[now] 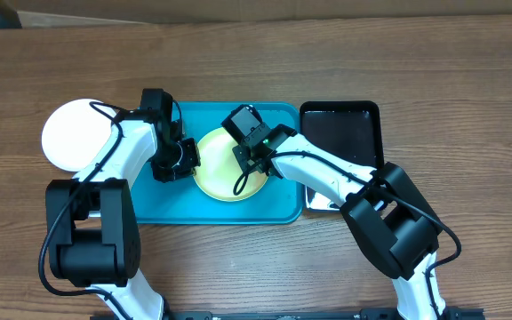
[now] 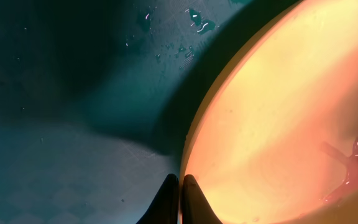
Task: Clean dirty plates on tray and stack at the side
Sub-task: 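Scrub the yellow plate with the sponge held in right gripper, then put the sponge back in the black tray and raise right gripper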
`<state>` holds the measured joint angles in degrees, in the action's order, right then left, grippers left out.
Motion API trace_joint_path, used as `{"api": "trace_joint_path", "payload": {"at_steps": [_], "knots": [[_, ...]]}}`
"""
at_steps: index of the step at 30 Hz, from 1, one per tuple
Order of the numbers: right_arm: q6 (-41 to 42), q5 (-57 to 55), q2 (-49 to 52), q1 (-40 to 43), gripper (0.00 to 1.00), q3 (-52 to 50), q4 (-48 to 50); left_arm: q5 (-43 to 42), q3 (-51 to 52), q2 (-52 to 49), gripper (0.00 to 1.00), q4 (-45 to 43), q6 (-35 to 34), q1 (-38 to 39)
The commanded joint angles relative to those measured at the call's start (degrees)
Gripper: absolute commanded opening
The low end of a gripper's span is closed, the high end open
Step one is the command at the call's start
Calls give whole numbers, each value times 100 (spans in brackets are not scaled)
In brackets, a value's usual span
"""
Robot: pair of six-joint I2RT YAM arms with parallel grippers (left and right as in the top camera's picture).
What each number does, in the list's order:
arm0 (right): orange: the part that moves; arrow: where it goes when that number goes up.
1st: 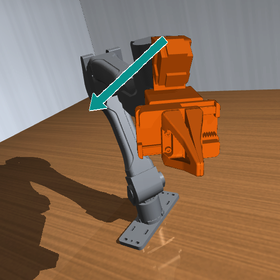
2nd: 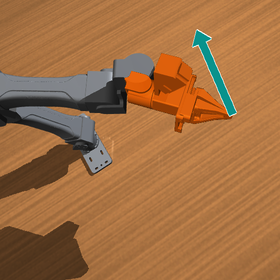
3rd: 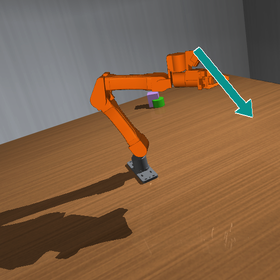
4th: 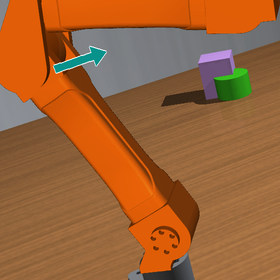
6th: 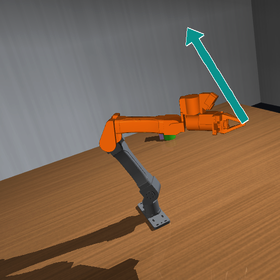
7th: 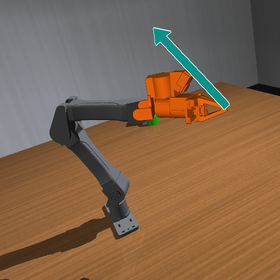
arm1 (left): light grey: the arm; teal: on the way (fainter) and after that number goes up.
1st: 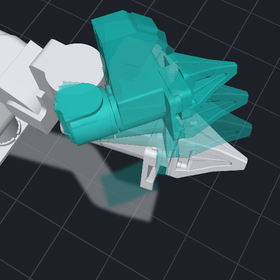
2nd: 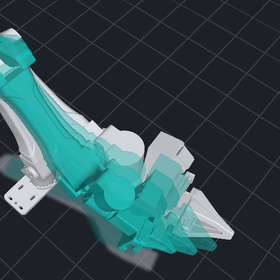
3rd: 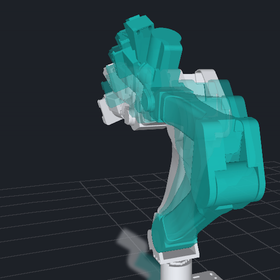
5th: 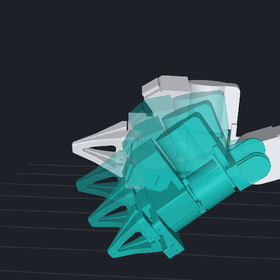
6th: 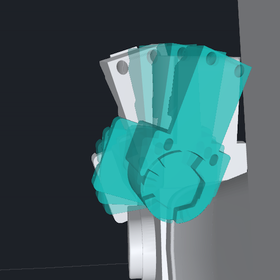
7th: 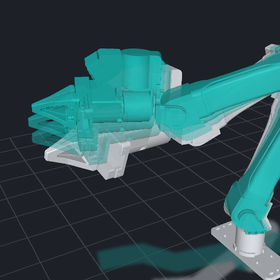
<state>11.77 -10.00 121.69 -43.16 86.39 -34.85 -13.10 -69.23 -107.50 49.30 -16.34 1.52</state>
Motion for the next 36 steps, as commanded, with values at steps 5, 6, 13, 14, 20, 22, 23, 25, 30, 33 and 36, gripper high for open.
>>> {"api": "trace_joint_path", "payload": {"at_steps": [5,6,13,14,20,22,23,25,30,33,36], "knots": [[28,1029,492,-22,6,-179,-35,-48,52,90,4,13,-55,44],[31,1126,533,-22,6,-179,-33,-48,52,90,4,13,-55,44],[50,2337,562,-22,4,-155,-52,-48,52,90,4,13,-55,44],[50,2509,562,-22,4,-138,-57,-48,52,90,4,13,-55,44],[46,3383,463,72,4,398,-378,-46,52,90,4,9,-52,44],[46,3429,380,157,4,710,-671,-46,52,90,4,15,-37,44],[44,3429,341,205,4,855,-796,-46,52,90,4,20,-37,44],[44,3432,238,326,4,1178,-1049,-46,52,90,4,33,-37,44],[22,3432,4,702,4,1952,-1685,-44,52,90,4,37,-37,44],[-4,3429,-144,1023,4,2312,-2188,-46,52,90,4,39,-37,44],[-164,3407,-289,1384,4,2400,-2597,-46,52,90,4,37,-37,44]]}}
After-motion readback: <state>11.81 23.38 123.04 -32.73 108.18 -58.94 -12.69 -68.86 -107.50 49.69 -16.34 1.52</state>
